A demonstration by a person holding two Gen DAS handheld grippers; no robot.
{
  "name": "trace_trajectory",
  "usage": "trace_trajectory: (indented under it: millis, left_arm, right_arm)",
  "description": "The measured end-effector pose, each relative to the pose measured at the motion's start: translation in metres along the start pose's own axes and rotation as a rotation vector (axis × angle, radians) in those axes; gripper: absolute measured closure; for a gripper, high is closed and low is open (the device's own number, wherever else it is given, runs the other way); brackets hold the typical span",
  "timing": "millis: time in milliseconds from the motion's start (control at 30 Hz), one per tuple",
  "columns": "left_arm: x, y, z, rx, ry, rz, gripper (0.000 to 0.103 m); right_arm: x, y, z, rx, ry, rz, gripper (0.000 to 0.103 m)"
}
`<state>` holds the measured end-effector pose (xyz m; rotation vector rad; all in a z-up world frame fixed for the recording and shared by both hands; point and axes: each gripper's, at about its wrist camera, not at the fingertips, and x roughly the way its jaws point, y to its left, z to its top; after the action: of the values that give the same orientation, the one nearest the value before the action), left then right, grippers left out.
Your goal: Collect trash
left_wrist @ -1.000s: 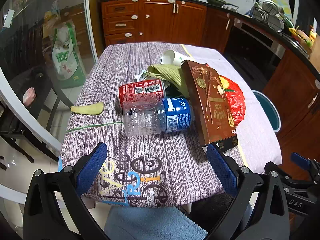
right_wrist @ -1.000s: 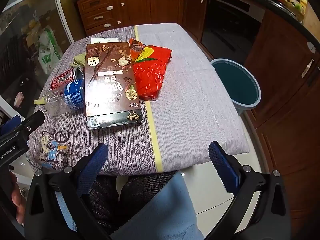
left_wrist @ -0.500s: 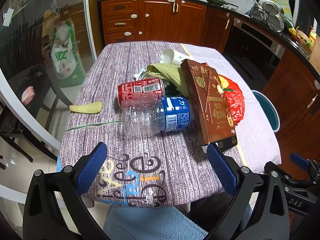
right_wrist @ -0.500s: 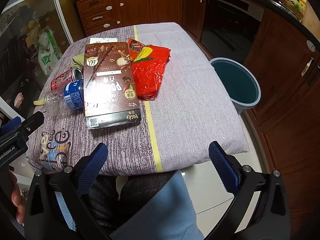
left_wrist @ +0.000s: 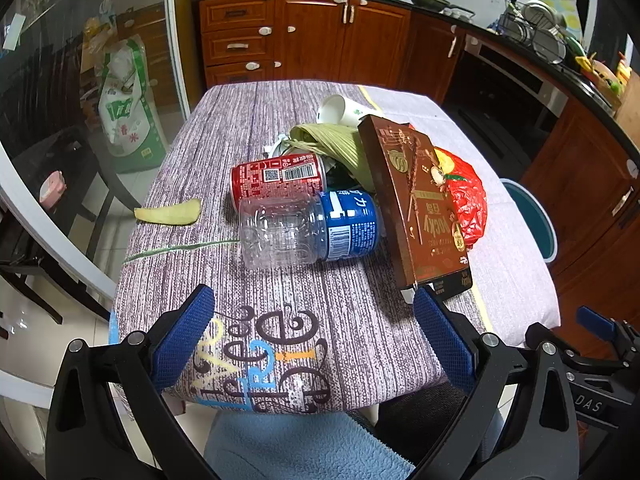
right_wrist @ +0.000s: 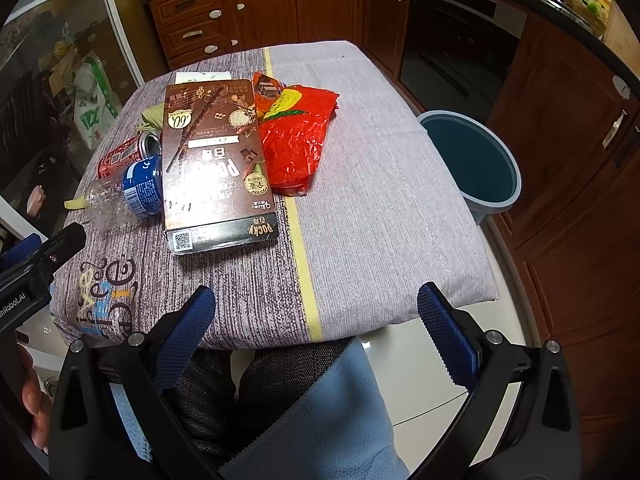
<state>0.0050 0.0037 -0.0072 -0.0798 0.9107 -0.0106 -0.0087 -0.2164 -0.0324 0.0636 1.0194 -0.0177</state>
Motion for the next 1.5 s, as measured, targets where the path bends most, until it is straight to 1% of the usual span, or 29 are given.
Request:
trace_trajectory:
  millis: [433, 567, 633, 733, 867, 967, 1067, 1167, 1200, 1233, 1333, 1400, 1433, 1500]
  left_arm:
    - [0.004, 0.0, -0.001, -0.002, 0.013, -0.008, 0.004]
    - [0.005, 0.0, 0.0, 0.003, 0.015, -0.021, 0.004]
    - [0.009, 0.001, 0.002, 0.004, 0.028, -0.053, 0.004]
    - [0.02, 0.003, 0.003, -0.008, 0.064, -0.133, 0.004]
    - [0.032, -0.001, 0.004, -0.006, 0.088, -0.198, 0.004]
    - [0.039, -0.01, 0.006, 0.013, 0.088, -0.229, 0.004]
    - [0.051, -0.021, 0.007, 0.042, 0.106, -0.259, 0.004]
    - [0.065, -0.03, 0.009, 0.049, 0.135, -0.296, 0.009]
    - [0.072, -0.034, 0.01, 0.051, 0.151, -0.307, 0.014]
    - [0.077, -0.036, 0.01, 0.054, 0.161, -0.313, 0.017]
    - [0.089, -0.043, 0.01, 0.057, 0.191, -0.328, 0.022]
    - [0.093, -0.047, 0.01, 0.056, 0.194, -0.345, 0.026]
    - [0.093, -0.048, 0.011, 0.057, 0.195, -0.355, 0.029]
    - [0.097, -0.052, 0.012, 0.061, 0.202, -0.371, 0.032]
  right_arm:
    - [0.003, -0.002, -0.001, 0.003, 0.013, -0.002, 0.006]
    - [0.004, -0.002, -0.001, 0.003, 0.011, -0.005, 0.006]
    - [0.004, -0.004, -0.002, 0.006, 0.011, -0.008, 0.006]
    - [0.005, -0.007, -0.001, 0.005, 0.011, -0.014, 0.006]
    - [0.011, -0.017, 0.006, 0.007, 0.012, -0.021, 0.006]
    - [0.017, -0.029, 0.015, 0.016, 0.018, -0.024, 0.006]
    - [0.023, -0.041, 0.023, 0.04, 0.026, -0.016, 0.006]
    - [0.031, -0.05, 0.026, 0.054, 0.037, -0.013, 0.006]
    - [0.034, -0.052, 0.027, 0.056, 0.04, -0.01, 0.006]
    - [0.037, -0.054, 0.028, 0.057, 0.044, -0.005, 0.006]
    - [0.047, -0.056, 0.032, 0.059, 0.058, 0.022, 0.006]
    - [0.053, -0.056, 0.037, 0.057, 0.061, 0.038, 0.009]
    - [0.056, -0.057, 0.04, 0.061, 0.065, 0.053, 0.012]
    - [0.062, -0.058, 0.046, 0.072, 0.077, 0.09, 0.017]
